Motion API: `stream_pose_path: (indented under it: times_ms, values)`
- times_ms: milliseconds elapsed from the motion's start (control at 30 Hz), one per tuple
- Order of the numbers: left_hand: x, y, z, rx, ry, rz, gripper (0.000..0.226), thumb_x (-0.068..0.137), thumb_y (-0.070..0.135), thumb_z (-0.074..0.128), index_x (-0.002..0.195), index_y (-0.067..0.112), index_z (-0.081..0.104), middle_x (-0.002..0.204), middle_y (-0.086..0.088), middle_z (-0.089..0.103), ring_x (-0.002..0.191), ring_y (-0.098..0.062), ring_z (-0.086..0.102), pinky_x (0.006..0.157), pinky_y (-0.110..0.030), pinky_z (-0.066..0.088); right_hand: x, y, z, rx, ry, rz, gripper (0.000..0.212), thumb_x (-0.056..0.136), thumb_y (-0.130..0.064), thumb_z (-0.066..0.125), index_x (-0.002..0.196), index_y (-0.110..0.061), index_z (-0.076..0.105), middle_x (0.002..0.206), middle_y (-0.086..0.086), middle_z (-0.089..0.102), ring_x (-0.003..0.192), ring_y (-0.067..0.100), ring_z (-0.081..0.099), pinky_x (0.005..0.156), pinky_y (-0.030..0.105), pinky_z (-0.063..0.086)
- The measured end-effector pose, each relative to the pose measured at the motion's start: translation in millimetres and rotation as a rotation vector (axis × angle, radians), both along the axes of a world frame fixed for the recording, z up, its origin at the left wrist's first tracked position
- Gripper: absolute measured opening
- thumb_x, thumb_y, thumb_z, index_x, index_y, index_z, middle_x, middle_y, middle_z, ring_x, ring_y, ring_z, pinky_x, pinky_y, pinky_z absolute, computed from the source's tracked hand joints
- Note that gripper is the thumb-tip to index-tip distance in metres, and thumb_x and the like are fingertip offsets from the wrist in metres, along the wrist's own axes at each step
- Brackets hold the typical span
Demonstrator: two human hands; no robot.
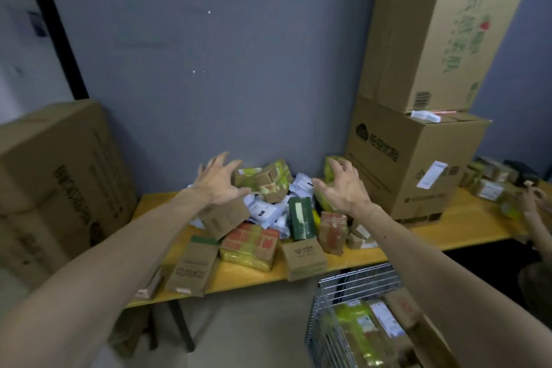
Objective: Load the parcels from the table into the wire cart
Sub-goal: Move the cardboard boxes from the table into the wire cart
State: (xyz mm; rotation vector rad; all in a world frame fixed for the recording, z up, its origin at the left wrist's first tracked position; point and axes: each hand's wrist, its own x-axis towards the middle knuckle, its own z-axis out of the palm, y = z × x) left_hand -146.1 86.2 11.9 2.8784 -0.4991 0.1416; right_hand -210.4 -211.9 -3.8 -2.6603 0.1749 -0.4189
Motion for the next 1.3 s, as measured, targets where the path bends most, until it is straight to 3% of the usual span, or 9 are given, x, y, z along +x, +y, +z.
stream_pose_path:
  times_ms: [267,533,967,1300]
  values:
    - [42.0,61.5,-5.2,-0.040,0.019,0.005,0.082,0.086,0.061,0.062,0.153,0.029,0.027,0.164,-0.007,0.008,0.150,-0.030,0.012,0.121,-0.049,0.013,68.6,69.5,-16.2,-0.008,0.058,0.022,0.075,0.093,-0.059,0.050,0.153,-0.020,0.026,0.156,0.011,0.024,0.143,0.033,0.024,0.112,0.051,0.031]
    - [110.1,70.6,-26.5,-0.020,0.060,0.014,0.082,0.087,0.059,0.062,0.154,0.030,0.024,0.164,-0.005,0.007,0.150,-0.030,0.012,0.122,-0.048,0.012,138.1,78.3,-39.7,-0.021,0.099,0.034,0.076,0.092,-0.061,0.048,0.153,-0.022,0.025,0.156,0.013,0.024,0.143,0.033,0.025,0.113,0.053,0.030]
    - [265.7,-14.9,-31.5,0.042,0.130,-0.016,0.088,0.086,0.058,0.064,0.156,0.029,0.019,0.165,-0.008,0.003,0.150,-0.033,0.013,0.122,-0.050,0.012,292.4,0.5,-86.8,0.007,0.178,0.037,0.082,0.090,-0.064,0.050,0.154,-0.020,0.022,0.154,0.015,0.029,0.140,0.035,0.029,0.111,0.052,0.033]
    - [343.9,-71.4,-93.7,0.086,0.271,-0.144,0.093,0.082,0.055,0.071,0.156,0.030,0.019,0.164,-0.008,0.005,0.149,-0.032,0.017,0.121,-0.048,0.015,348.1,-22.6,-145.1,0.083,0.326,0.014,0.088,0.086,-0.053,0.066,0.155,-0.021,0.022,0.153,0.014,0.031,0.138,0.035,0.034,0.108,0.046,0.036]
